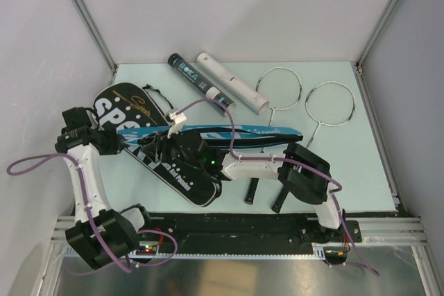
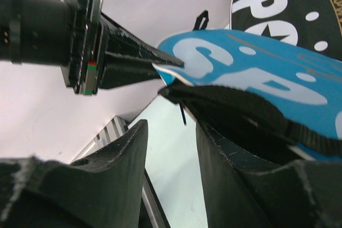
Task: Pack up the badminton gear
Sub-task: Zip the racket bag at the center of the board.
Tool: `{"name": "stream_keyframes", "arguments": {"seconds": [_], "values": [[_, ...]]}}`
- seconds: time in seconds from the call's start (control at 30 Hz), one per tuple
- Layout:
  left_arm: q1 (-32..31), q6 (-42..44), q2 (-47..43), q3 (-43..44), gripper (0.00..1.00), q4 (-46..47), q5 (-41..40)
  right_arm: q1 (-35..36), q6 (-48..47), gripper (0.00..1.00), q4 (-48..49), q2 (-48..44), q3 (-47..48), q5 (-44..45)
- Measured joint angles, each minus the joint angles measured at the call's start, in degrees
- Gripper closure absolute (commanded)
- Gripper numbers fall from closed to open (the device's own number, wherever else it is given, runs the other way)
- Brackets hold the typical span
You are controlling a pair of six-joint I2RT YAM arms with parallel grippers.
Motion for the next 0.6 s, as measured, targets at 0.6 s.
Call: {"name": "stream_keyframes", "arguments": {"seconds": [0.6], "values": [[0.0,-0.5,-0.3,-0.9,1.00,0.0,0.2,0.1,5.1,0.60,-2.6,4.1,5.9,2.6]]}}
